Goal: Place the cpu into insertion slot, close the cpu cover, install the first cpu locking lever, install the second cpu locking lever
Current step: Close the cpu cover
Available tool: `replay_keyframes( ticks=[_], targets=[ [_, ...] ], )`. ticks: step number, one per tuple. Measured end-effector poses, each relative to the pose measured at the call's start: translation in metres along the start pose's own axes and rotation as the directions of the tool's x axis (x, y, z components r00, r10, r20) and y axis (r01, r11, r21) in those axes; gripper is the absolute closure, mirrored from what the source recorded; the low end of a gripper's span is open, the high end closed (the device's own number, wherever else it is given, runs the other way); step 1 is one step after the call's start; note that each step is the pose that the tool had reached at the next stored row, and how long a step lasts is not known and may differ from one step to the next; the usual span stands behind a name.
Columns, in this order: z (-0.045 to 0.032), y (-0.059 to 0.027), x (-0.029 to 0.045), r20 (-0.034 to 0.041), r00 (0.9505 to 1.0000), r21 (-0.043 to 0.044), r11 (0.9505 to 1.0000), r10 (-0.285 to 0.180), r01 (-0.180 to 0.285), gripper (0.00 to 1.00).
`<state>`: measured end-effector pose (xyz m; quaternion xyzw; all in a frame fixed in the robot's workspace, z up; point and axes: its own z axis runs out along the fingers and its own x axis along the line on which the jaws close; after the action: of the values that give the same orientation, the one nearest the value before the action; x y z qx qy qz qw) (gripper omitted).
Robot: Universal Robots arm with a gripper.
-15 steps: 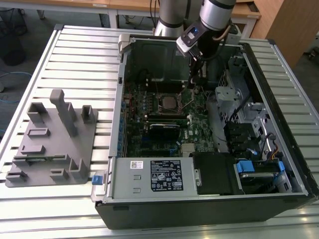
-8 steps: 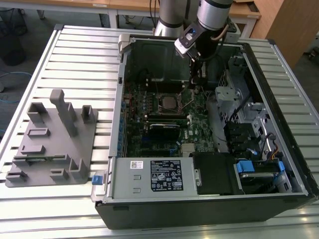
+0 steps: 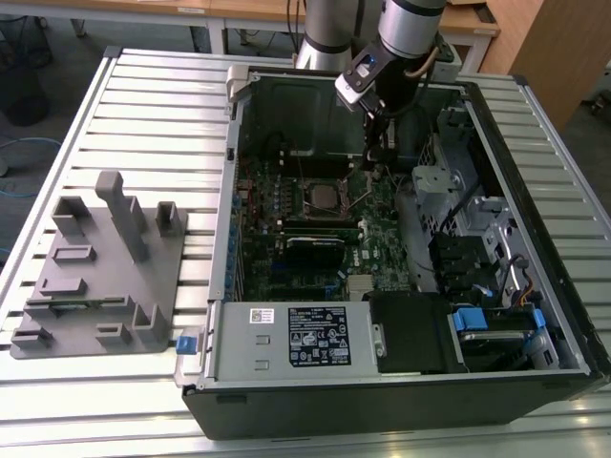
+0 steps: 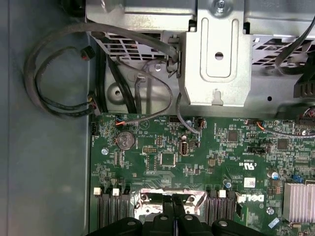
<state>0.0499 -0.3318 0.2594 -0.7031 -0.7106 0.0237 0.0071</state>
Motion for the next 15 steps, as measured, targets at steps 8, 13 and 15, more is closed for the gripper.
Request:
replay_keyframes(
  ticks=[8, 13, 15],
  targets=[
    [-0.0005, 0.0135, -0.0002, 0.0000, 1.0000, 0.0000, 1.0000, 0.000, 0.000, 0.89],
    [-0.0010, 0.0235, -0.0003, 0.0000, 1.0000, 0.0000, 1.0000, 0.000, 0.000, 0.89],
    [-0.0011, 0.0267, -0.0003, 0.0000, 1.0000, 0.0000, 1.0000, 0.000, 0.000, 0.89]
  ],
)
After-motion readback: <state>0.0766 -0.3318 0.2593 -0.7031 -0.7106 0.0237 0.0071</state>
